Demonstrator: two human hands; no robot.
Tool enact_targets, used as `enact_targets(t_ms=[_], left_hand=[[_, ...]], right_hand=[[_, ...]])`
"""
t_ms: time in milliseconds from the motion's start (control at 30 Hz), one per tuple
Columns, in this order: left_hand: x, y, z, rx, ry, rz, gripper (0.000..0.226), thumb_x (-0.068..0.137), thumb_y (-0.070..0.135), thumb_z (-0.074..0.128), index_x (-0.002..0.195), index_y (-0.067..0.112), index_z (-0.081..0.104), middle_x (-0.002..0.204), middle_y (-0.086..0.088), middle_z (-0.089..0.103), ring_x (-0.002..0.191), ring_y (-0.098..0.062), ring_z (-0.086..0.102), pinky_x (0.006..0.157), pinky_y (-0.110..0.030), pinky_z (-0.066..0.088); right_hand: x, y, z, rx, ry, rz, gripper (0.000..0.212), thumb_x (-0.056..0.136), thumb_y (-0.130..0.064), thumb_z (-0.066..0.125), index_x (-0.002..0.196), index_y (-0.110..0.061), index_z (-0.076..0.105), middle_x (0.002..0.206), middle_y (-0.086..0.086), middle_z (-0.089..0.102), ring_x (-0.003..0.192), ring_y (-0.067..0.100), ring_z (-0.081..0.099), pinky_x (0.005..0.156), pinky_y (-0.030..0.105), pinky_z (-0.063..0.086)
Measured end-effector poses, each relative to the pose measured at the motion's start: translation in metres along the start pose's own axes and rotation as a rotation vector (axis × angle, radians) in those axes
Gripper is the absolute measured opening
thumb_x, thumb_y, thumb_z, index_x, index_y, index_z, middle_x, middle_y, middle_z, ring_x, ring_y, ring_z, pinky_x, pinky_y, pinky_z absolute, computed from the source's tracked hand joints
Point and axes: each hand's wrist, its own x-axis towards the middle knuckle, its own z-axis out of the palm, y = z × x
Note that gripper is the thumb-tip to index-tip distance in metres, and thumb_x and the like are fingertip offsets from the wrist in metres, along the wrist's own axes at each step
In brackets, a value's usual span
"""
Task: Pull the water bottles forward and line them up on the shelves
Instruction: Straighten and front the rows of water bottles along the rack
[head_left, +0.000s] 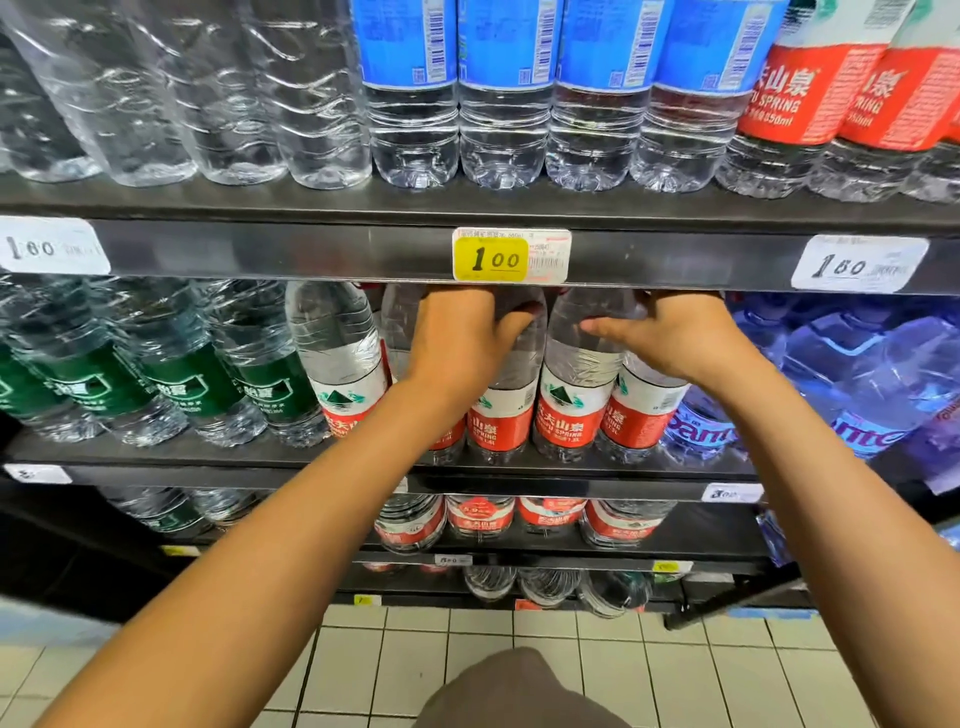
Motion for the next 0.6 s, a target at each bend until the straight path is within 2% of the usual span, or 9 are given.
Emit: enact_targets(t_ms=[67,133,233,367,433,533,600], left_hand=[[-0.001,-0.004,-0.002,-0.015,-0.032,-0.005,0.036,0.091,0.040,0.066,0.117,0.016,0.067,0.104,-0.005,0.071,0.098,-0.028,0.064,0.071,-0.025,0.042],[-0.002,-0.008,-0.002,0.022,-0.095,-0.012,0.034,0.091,0.041,0.065,0.112,0.014,0.066,0.090,-0.002,0.068,0.091,-0.028,0.064,0.066,-0.020,0.036],[-0.006,-0.009,0.001,0.049,-0.104,-0.012,0.037,0.092,0.038,0.066,0.114,0.009,0.062,0.099,-0.009,0.068,0.093,-0.028,0.063,0.076,-0.034,0.050],[-0.010,-0.006,0.003,0.109,-0.008,-0.017,0.046,0.088,0.049,0.067,0.101,0.005,0.066,0.090,-0.011,0.070,0.085,-0.030,0.064,0.074,-0.042,0.052],[-0.011,-0.006,0.004,0.138,0.017,-0.022,0.050,0.085,0.054,0.068,0.096,0.005,0.068,0.087,-0.010,0.071,0.083,-0.030,0.064,0.073,-0.043,0.051],[-0.012,-0.004,0.007,0.152,-0.001,-0.051,0.052,0.087,0.056,0.064,0.105,0.007,0.065,0.095,-0.010,0.069,0.089,-0.029,0.063,0.077,-0.041,0.051],[-0.013,-0.004,0.009,0.118,-0.001,-0.036,0.049,0.088,0.052,0.065,0.109,0.008,0.064,0.096,-0.011,0.068,0.090,-0.029,0.062,0.074,-0.034,0.048]], right_hand=[[-0.003,-0.003,0.001,-0.010,0.080,-0.085,0.048,0.078,-0.059,0.072,0.115,-0.028,0.068,0.109,-0.007,0.069,0.103,0.019,0.061,0.080,0.025,0.042],[-0.005,-0.007,0.006,0.002,0.163,-0.116,0.050,0.080,-0.059,0.071,0.116,-0.024,0.069,0.117,0.000,0.070,0.111,0.023,0.061,0.085,0.028,0.046],[-0.005,-0.011,0.014,-0.057,0.171,-0.062,0.054,0.082,-0.058,0.069,0.116,-0.017,0.071,0.115,0.008,0.071,0.108,0.028,0.063,0.088,0.038,0.052],[-0.002,-0.007,0.015,0.010,0.149,-0.040,0.046,0.082,-0.049,0.074,0.113,-0.015,0.072,0.112,0.007,0.073,0.104,0.026,0.065,0.086,0.037,0.053],[0.000,-0.004,0.012,0.030,0.107,0.000,0.045,0.080,-0.051,0.075,0.111,-0.019,0.072,0.110,0.003,0.072,0.097,0.019,0.063,0.081,0.032,0.051],[0.002,0.001,0.006,0.043,0.053,0.013,0.042,0.079,-0.052,0.075,0.110,-0.025,0.071,0.108,-0.002,0.071,0.089,0.013,0.055,0.075,0.024,0.041],[-0.001,0.001,0.005,0.035,0.055,-0.010,0.042,0.079,-0.053,0.074,0.111,-0.026,0.070,0.106,-0.004,0.070,0.088,0.011,0.054,0.072,0.022,0.040]])
